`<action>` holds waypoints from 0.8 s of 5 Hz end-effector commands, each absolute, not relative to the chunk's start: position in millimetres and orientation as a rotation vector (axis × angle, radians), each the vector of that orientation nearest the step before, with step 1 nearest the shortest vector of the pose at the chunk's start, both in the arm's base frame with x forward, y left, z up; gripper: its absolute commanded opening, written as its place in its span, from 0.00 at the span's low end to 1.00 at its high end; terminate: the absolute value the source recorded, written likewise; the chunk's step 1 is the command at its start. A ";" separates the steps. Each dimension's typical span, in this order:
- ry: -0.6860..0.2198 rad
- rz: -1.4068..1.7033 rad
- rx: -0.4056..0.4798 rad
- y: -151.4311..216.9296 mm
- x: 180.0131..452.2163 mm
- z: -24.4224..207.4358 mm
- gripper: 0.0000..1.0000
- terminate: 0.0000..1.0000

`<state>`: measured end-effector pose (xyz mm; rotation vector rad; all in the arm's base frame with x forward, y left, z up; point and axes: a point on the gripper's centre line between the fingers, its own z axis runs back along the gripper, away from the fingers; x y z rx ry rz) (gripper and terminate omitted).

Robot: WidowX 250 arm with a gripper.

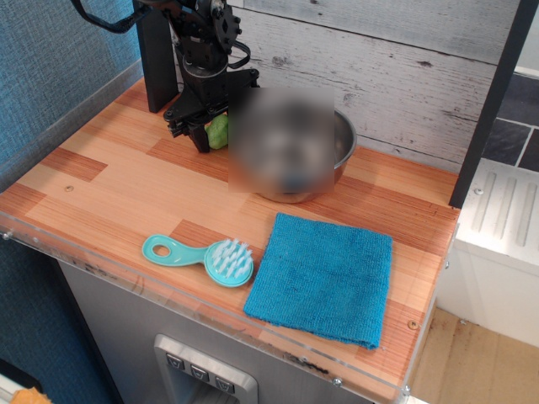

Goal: Move the broccoli to the left side of the bowl

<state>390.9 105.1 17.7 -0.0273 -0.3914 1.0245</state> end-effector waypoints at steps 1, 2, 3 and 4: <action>-0.499 1.173 0.023 109.5 375.9 49.0 1.00 0.00; -0.516 1.185 0.027 110.9 374.9 55.1 1.00 0.00; -0.536 1.207 0.017 112.0 372.5 62.6 1.00 0.00; -0.586 1.231 0.006 115.2 367.1 81.3 1.00 0.00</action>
